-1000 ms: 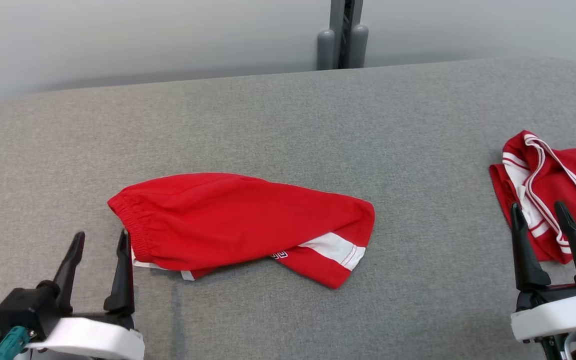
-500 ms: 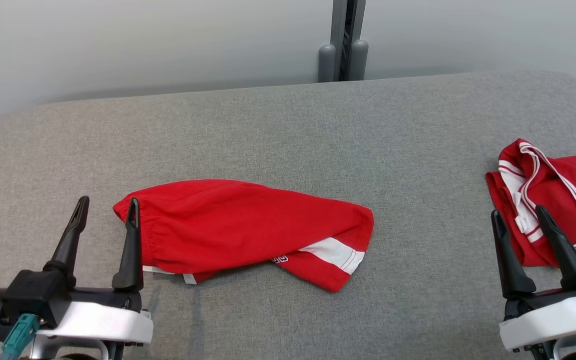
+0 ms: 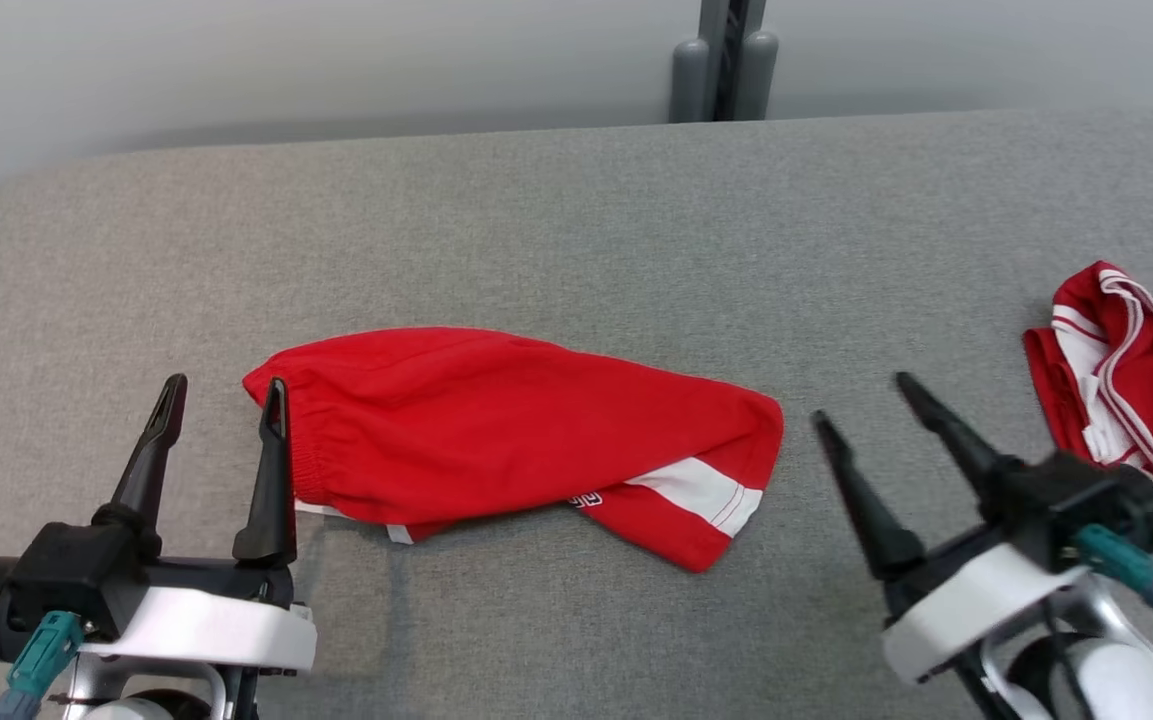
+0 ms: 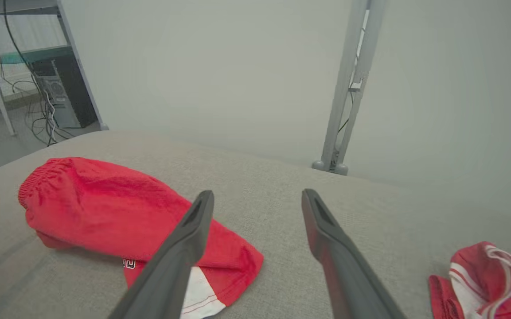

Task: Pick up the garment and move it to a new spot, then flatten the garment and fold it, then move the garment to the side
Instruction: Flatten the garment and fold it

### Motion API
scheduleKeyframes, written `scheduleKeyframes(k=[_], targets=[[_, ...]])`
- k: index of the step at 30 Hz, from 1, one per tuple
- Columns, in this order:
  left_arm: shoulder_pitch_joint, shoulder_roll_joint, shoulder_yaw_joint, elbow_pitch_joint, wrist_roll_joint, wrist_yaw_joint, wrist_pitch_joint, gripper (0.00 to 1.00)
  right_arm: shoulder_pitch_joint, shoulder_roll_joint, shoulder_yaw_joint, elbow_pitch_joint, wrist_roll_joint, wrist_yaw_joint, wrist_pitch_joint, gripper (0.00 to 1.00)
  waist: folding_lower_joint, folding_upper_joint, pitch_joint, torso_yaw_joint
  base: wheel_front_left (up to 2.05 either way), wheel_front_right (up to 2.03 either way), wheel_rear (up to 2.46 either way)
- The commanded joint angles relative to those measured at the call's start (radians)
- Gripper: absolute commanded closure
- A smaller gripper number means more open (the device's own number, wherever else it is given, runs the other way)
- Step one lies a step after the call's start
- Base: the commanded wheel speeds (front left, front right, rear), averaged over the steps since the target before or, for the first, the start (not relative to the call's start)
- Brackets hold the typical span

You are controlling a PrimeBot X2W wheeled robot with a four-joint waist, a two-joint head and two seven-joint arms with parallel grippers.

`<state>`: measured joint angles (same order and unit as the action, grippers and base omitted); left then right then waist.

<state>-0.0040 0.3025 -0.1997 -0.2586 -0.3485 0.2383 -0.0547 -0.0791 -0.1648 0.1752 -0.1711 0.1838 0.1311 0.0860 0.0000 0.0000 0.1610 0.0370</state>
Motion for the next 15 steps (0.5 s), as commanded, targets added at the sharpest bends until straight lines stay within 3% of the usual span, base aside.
scheduleKeyframes(k=[1, 7, 15], targets=[[-0.022, -0.001, 0.0, 0.004, -0.004, -0.003, -0.007, 0.0, -0.05, -0.035, 0.076, 0.027, 0.005, -0.001, 0.015, 0.0, 0.0, 0.0, 0.03, 0.031, 0.0, 0.0, 0.0], [-0.064, -0.026, -0.016, 0.029, -0.016, -0.016, -0.034, 0.0, -0.223, -0.121, 0.379, 0.149, 0.042, -0.001, 0.037, 0.0, 0.0, 0.0, 0.084, 0.105, 0.0, 0.0, 0.0], [-0.122, -0.063, -0.045, 0.088, -0.033, -0.041, -0.08, 0.0, -0.421, -0.167, 0.631, 0.325, 0.09, -0.001, 0.03, 0.0, 0.0, 0.0, 0.148, 0.194, 0.0, 0.0, 0.0]])
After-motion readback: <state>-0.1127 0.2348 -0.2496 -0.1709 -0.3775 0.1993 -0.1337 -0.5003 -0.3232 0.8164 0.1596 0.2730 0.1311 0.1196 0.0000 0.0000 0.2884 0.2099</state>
